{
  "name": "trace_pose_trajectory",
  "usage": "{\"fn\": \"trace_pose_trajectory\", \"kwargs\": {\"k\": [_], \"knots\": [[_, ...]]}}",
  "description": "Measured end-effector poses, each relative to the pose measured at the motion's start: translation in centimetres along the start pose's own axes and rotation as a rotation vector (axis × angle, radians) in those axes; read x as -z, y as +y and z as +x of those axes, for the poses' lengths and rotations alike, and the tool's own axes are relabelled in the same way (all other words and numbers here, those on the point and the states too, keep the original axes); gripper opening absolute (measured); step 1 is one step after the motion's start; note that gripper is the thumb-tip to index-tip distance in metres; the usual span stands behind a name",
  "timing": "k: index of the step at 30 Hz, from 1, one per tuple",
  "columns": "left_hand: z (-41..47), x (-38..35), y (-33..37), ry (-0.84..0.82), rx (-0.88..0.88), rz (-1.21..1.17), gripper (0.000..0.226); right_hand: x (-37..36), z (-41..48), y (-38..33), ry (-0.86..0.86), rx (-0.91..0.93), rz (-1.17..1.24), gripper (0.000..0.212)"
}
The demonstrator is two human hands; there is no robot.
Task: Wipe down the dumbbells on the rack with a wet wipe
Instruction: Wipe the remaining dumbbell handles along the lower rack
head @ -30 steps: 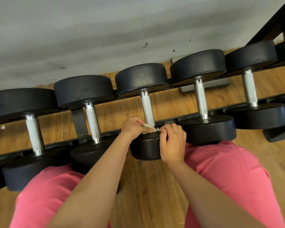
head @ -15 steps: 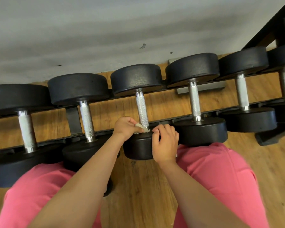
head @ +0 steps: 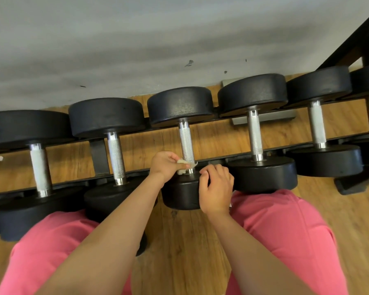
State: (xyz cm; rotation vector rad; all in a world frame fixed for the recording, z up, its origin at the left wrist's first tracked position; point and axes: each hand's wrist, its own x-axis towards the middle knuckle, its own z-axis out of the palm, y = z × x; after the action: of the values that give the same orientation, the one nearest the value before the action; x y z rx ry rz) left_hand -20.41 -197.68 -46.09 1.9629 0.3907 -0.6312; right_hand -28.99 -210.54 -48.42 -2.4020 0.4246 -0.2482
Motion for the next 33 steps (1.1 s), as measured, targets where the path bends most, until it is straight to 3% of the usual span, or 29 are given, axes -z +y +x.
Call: {"fn": "trace_pose_trajectory", "kwargs": {"k": [10, 15, 25, 33], "knots": [[0.2, -0.2, 0.4, 0.058, 0.012, -0.07, 0.024, -0.1, 0.1, 0.0, -0.006, 0.001, 0.002, 0.034], [0.2, -0.4, 1.0, 0.058, 0.038, -0.145, 0.037, 0.0, 0.0, 0.0, -0.008, 0.0, 0.003, 0.033], [0.5, -0.7, 1.7, 0.041, 0.096, -0.212, 0.027, 0.1, 0.0, 0.0, 0.003, 0.004, -0.002, 0.031], [0.5, -0.7, 1.6, 0.114, 0.002, -0.094, 0.017, 0.0, 0.1, 0.0, 0.0, 0.003, 0.013, 0.032]]}}
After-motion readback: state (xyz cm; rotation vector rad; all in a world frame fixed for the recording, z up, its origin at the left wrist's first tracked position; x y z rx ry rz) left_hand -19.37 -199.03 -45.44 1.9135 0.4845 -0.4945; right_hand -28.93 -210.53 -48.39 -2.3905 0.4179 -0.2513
